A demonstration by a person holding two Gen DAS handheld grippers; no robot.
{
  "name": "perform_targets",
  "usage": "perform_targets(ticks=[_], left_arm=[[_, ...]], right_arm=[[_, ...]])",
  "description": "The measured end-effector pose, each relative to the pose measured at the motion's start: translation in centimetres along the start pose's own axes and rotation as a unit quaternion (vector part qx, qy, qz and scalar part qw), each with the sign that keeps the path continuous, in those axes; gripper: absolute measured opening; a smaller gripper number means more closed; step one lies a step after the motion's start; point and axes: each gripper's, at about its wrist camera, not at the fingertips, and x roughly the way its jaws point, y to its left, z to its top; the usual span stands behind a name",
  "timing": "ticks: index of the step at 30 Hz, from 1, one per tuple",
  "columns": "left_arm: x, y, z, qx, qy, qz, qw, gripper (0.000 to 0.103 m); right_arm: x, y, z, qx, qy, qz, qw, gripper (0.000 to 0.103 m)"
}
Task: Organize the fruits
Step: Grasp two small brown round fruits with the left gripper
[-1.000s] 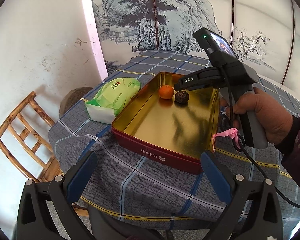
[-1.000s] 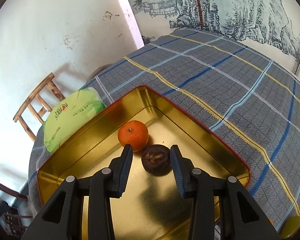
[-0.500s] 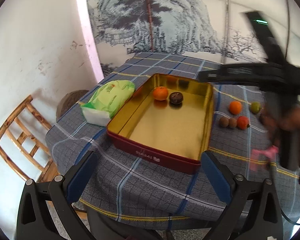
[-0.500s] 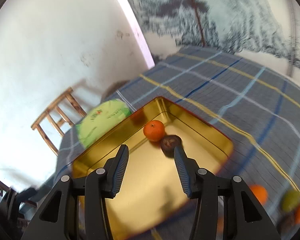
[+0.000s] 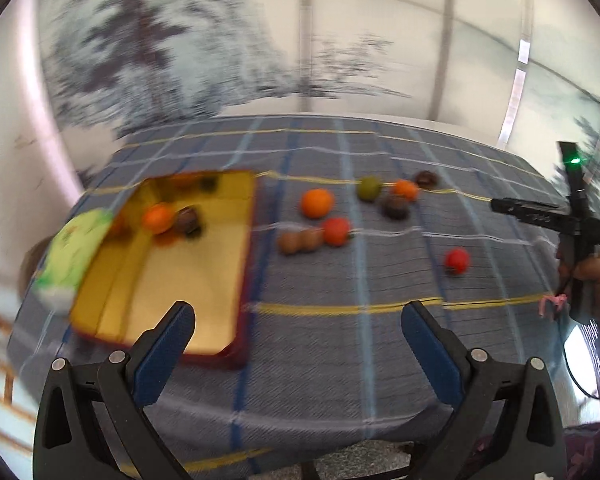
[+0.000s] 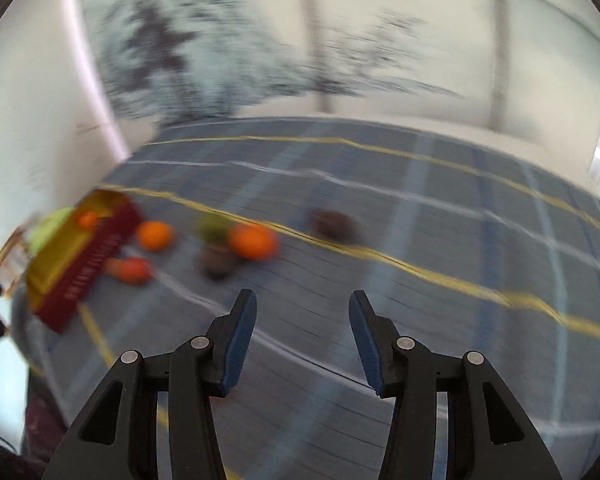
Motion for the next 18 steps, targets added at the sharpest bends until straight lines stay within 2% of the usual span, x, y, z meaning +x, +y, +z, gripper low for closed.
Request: perform_targets(ticks=[2, 4, 5, 7, 8, 9, 13, 15, 16, 18], left_arm=[[1.0, -1.1, 0.8, 0.031, -0.002, 0.003, 0.9995, 0.1], [2.3, -1.9, 1.8, 0.058, 0.006, 0.009, 0.9983, 0.092], [2.9, -2.1, 2.3, 0.068, 0.011, -0.002, 0.9976, 0.088], [4.2, -2.3, 3.2, 0.093, 0.022, -0.024, 0.9952, 0.068], [5.0, -2.5, 3.7, 0.115, 0.033, -0.034, 0.9923, 0.063], [5.7, -2.6, 4.1, 0.136, 0.044, -0.043, 0.9889, 0.061], [8.8, -2.2, 5.8, 0.219, 0.104, -0.095, 0.9654, 0.061], [10.0, -1.7, 6.6, 0.243, 0.134, -0.118, 0.9535, 0.057], [10.9, -1.3, 7.1, 0.253, 0.154, -0.13, 0.9463, 0.05], [12.0, -1.0, 7.9, 0.267, 0.17, -0.127, 0.9401, 0.039]], right_arm=[[0.1, -2.5, -1.0, 0.025, 0.003, -0.005, 1.0, 0.05], [-0.1, -4.0, -2.0, 0.04, 0.001, -0.001, 0.999, 0.05], [-0.1, -4.4, -2.4, 0.044, 0.0, 0.002, 0.999, 0.05], [0.1, -4.7, -2.9, 0.048, -0.002, 0.011, 0.999, 0.05], [0.3, -4.8, -3.1, 0.049, -0.002, 0.016, 0.999, 0.05], [0.5, -4.8, -3.3, 0.051, 0.0, 0.022, 0.998, 0.05], [0.4, -4.7, -3.6, 0.048, -0.011, 0.039, 0.998, 0.05], [0.3, -4.7, -3.8, 0.047, -0.015, 0.045, 0.998, 0.052], [0.3, -4.6, -3.9, 0.046, -0.015, 0.048, 0.998, 0.052], [0.1, -4.5, -4.0, 0.045, -0.02, 0.05, 0.998, 0.052]])
